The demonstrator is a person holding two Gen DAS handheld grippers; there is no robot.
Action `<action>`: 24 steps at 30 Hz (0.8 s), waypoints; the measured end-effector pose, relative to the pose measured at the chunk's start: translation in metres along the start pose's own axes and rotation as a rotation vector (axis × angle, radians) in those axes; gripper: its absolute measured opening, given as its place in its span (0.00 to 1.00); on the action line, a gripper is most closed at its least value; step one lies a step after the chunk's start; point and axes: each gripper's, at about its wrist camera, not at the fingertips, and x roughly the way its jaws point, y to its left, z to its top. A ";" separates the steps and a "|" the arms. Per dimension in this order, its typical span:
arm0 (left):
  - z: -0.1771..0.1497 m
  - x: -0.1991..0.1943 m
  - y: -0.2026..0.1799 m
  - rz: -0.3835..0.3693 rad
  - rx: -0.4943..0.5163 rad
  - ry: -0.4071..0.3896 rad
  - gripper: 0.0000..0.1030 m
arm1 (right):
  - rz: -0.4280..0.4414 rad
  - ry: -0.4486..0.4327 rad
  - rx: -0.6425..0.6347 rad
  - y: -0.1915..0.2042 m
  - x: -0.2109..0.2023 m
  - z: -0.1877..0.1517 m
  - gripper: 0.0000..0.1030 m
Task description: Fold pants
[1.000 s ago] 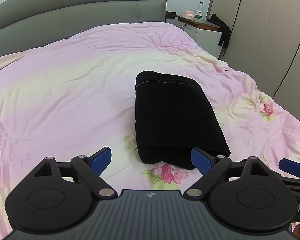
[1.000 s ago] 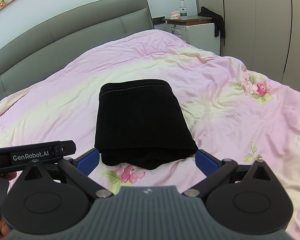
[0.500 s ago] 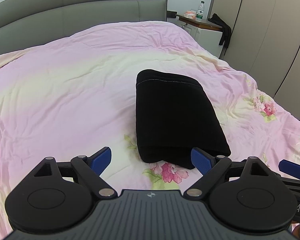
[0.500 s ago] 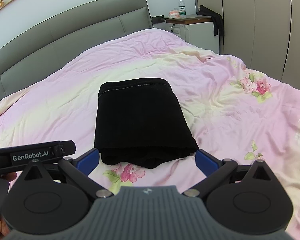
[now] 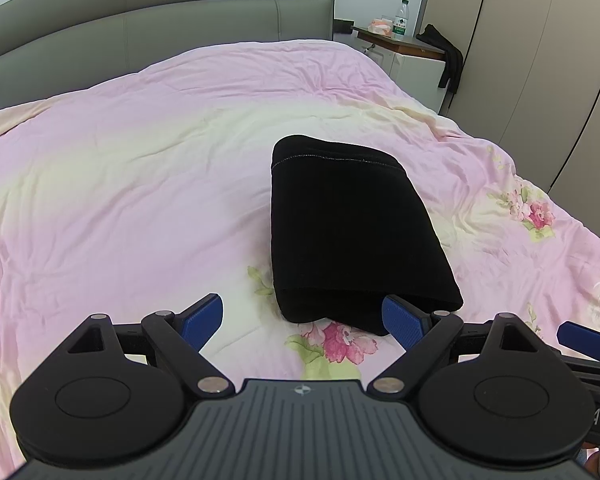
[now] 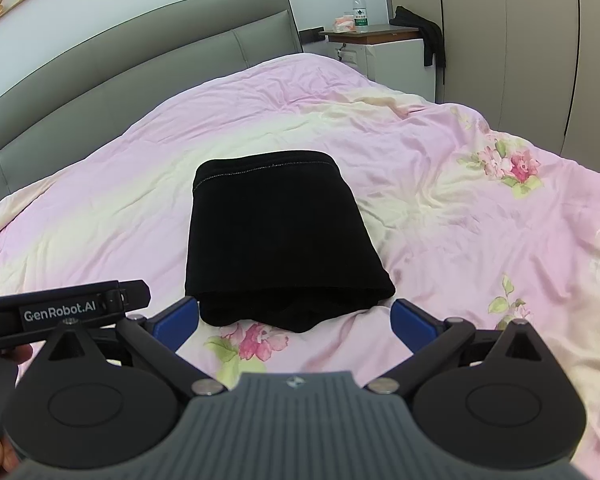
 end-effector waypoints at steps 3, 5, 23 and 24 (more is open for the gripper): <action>0.000 0.000 0.000 0.000 0.001 0.001 1.00 | 0.000 0.003 0.002 0.000 0.001 0.000 0.95; 0.000 0.000 0.000 0.001 0.001 0.002 1.00 | -0.001 0.010 0.006 -0.001 0.001 -0.001 0.95; -0.004 0.001 0.002 0.000 0.000 0.002 1.00 | -0.002 0.015 0.010 -0.002 0.003 -0.002 0.95; -0.004 0.002 0.002 0.000 0.000 0.003 1.00 | -0.002 0.015 0.009 -0.002 0.003 -0.002 0.95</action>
